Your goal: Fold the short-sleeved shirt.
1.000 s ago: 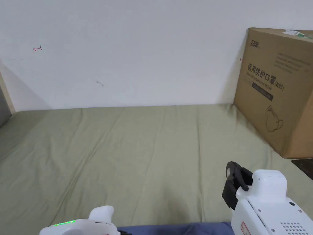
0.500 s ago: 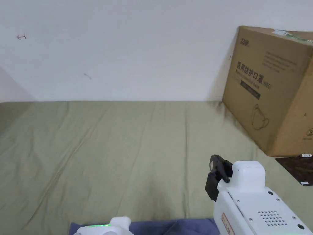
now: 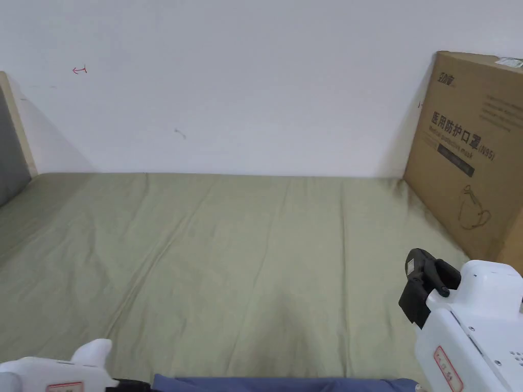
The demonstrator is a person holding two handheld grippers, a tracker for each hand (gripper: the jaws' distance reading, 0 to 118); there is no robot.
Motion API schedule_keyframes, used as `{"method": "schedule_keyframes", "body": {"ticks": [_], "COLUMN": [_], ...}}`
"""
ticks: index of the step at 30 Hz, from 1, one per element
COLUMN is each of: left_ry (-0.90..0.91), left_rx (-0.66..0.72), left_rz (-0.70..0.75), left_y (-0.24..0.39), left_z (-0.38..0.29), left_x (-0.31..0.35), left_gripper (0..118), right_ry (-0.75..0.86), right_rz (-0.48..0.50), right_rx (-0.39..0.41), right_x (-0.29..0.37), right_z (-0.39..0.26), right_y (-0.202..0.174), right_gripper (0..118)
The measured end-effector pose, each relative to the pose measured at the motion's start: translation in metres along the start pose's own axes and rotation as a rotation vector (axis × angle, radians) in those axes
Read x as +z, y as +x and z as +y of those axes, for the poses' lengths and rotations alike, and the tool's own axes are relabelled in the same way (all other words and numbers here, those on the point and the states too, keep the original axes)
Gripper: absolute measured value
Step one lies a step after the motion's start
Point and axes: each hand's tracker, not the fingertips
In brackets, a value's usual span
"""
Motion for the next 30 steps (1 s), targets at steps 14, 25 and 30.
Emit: {"method": "schedule_keyframes", "body": {"ticks": [14,25,30], "left_ry": [-0.026,-0.078,-0.065], "left_rx": [0.385,0.346,0.227], "left_rz": [-0.535,-0.539,-0.339], "left_y": [-0.12,-0.098,-0.088], "left_z": [-0.024,-0.018,-0.011], "left_x": [-0.084,-0.132,-0.117], "left_gripper": [115,74,7], "right_ry": [-0.118,-0.206,-0.248], "right_rz": [0.042,0.016,0.03], "right_rx": [0.012,-0.001,-0.007], "right_x": [-0.002,-0.018,-0.018], "right_z": [-0.002,-0.021,-0.027], "right_y": [-0.02,-0.017,-0.019], "right_gripper": [0,0,0]}}
